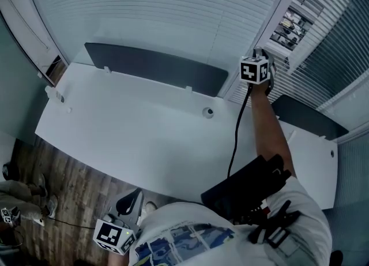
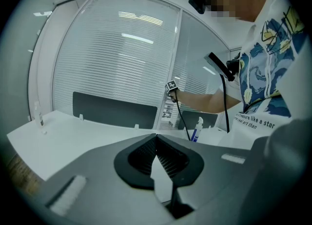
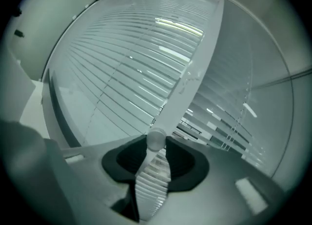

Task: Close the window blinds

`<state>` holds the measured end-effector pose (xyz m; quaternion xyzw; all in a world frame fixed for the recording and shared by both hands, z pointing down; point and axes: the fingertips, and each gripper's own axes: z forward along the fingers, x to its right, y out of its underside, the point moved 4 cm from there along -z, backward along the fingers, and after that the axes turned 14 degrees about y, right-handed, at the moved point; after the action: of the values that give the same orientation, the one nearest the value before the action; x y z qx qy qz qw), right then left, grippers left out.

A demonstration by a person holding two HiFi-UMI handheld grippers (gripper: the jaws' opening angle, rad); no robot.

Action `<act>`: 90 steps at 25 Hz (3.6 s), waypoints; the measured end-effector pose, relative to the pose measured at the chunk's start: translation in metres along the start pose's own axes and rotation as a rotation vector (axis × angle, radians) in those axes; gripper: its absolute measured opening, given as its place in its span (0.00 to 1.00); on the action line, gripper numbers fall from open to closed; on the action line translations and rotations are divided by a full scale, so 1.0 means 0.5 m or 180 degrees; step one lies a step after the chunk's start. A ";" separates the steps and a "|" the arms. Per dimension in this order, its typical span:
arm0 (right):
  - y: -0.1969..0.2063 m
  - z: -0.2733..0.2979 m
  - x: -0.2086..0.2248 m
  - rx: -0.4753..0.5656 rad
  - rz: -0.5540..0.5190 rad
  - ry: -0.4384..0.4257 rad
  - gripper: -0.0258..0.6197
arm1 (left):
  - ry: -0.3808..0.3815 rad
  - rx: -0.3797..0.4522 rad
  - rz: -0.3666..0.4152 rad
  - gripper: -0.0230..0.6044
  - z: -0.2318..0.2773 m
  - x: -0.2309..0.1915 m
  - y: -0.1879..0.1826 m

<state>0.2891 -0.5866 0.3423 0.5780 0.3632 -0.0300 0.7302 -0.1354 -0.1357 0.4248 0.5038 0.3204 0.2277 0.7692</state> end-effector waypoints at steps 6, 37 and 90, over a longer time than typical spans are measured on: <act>0.001 -0.005 0.008 0.0014 0.0204 -0.0065 0.23 | 0.0014 0.0012 0.0025 0.04 -0.007 0.000 -0.002; 0.196 -0.980 -0.003 -0.0073 0.1044 -0.1856 0.04 | 0.1284 -0.0172 0.0352 0.04 -0.172 0.007 0.074; 0.305 -1.897 0.171 0.0232 0.1239 -0.1694 0.04 | 0.2200 -0.0276 0.0993 0.04 -0.670 0.439 0.233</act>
<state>-0.0474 0.3172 0.3549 0.6342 0.0411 -0.0529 0.7703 -0.2290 0.2683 0.3779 0.4069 0.4705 0.5118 0.5925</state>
